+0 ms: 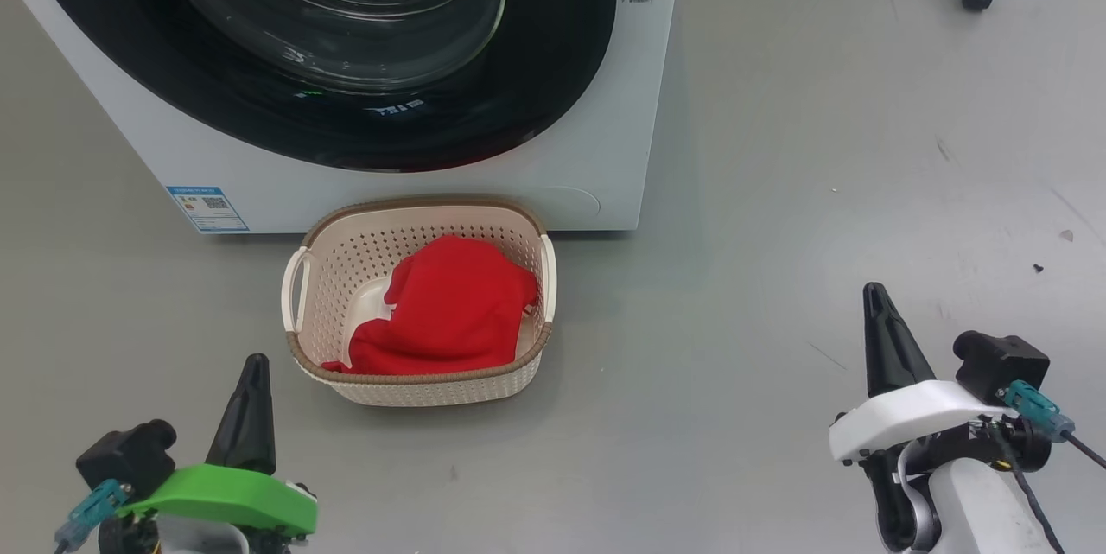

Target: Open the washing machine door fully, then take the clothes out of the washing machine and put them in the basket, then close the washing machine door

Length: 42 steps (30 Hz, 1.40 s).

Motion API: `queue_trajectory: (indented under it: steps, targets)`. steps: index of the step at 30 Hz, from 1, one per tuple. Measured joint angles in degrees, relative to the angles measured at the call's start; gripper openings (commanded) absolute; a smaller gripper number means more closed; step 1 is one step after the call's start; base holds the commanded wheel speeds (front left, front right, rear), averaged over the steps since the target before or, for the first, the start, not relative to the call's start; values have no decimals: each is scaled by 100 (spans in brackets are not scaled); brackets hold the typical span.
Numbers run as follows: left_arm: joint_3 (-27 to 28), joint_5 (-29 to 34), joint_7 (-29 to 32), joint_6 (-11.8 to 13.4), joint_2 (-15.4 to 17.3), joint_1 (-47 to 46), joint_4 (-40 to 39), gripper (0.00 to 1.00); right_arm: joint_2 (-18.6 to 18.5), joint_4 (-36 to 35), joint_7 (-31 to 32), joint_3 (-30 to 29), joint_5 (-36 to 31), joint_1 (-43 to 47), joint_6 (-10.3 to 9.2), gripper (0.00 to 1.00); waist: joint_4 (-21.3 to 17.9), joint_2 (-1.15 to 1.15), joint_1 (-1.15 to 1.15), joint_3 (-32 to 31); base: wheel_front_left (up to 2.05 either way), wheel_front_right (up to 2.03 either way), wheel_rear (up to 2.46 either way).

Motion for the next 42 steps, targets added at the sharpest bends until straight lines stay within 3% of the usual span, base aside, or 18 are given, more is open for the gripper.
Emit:
queue_trajectory:
  steps: [42]
  targets:
    - [364, -2106, 649, 1, -26, 2, -111, 0, 0, -111, 745, -460, 2691, 20, 121, 0, -18, 0, 0, -264, 0, 0, 0]
